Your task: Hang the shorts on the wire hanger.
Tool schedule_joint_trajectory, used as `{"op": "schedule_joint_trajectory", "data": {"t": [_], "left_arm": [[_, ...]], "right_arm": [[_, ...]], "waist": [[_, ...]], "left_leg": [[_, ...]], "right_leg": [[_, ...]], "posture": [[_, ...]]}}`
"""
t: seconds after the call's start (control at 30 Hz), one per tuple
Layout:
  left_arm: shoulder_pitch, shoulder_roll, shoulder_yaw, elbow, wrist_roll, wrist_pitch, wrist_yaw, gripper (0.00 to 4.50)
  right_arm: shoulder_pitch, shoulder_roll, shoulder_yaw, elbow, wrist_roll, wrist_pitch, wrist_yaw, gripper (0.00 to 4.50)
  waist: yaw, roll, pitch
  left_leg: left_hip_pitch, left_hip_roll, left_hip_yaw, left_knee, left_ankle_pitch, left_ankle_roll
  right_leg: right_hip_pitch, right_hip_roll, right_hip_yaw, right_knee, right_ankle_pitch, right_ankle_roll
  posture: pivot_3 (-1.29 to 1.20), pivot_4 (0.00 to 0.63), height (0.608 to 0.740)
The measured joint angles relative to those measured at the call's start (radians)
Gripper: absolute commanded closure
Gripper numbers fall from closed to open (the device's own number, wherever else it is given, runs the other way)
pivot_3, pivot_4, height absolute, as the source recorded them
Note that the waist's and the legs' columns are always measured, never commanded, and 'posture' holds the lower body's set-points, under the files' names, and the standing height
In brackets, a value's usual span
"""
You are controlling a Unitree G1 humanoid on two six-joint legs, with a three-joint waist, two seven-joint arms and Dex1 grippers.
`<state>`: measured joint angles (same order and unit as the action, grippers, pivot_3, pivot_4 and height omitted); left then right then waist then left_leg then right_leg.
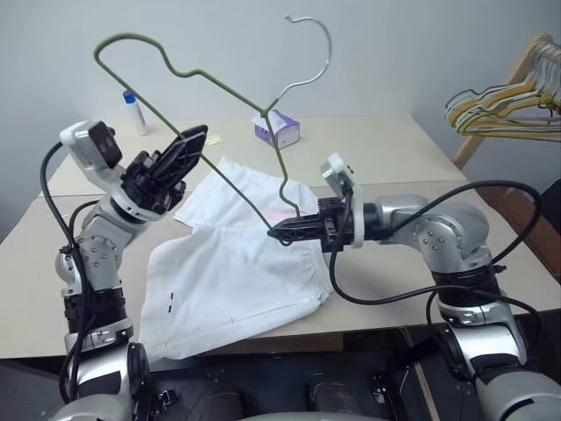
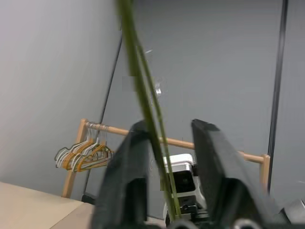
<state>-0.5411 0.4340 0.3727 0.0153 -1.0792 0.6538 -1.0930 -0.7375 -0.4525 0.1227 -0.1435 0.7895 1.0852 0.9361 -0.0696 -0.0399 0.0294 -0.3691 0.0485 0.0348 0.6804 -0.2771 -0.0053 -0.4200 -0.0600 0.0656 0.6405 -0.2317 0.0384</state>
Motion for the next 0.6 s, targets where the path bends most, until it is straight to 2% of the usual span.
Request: {"op": "schedule_joint_trajectory", "data": {"t": [0.07,0.17,0.33,0.43,0.6], "left_arm": [[0.005,0.004,-0.013,0.0,0.029,-0.01,0.003,1.11],[0.023,0.034,-0.07,0.037,0.163,-0.071,0.035,0.13],[0.051,0.091,-0.109,0.134,0.341,-0.152,0.09,0.03],[0.086,0.169,-0.206,0.127,0.504,-0.258,0.069,0.03],[0.114,0.243,-0.388,0.118,0.723,-0.346,0.035,0.03]], "right_arm": [[0.0,0.023,-0.038,0.012,0.012,0.0,-0.03,4.5],[-0.002,0.055,-0.138,0.038,0.048,0.0,-0.098,4.5],[0.029,0.004,-0.237,0.032,0.081,0.043,-0.167,4.5],[0.138,-0.089,-0.282,0.009,0.122,0.152,-0.196,4.5],[0.326,-0.237,-0.388,0.013,0.175,0.296,-0.217,4.5]], "waist": [[-0.001,0.0,0.0],[-0.002,0.0,0.0],[-0.007,0.0,0.0],[0.0,0.0,0.0],[-0.001,0.001,0.001]], "left_leg": [[0.0,0.0,0.0,0.0,0.0,0.0],[0.0,0.0,0.0,0.0,0.0,0.0],[-0.001,0.0,0.0,0.0,0.0,0.0],[-0.001,0.0,0.001,-0.001,0.0,0.0],[-0.003,0.0,0.001,-0.001,0.0,0.0]], "right_leg": [[0.0,0.0,0.0,0.0,0.0,0.0],[0.0,0.0,0.0,0.0,0.0,0.0],[-0.001,0.0,0.0,-0.001,0.0,0.0],[0.0,-0.001,0.0,-0.003,0.0,0.0],[0.0,-0.001,0.001,-0.007,0.001,0.001]], "posture": [[-0.04,0.0,0.74],[-0.07,0.0,0.74],[-0.08,0.0,0.74],[-0.09,0.0,0.74],[-0.1,0.0,0.74]]}}
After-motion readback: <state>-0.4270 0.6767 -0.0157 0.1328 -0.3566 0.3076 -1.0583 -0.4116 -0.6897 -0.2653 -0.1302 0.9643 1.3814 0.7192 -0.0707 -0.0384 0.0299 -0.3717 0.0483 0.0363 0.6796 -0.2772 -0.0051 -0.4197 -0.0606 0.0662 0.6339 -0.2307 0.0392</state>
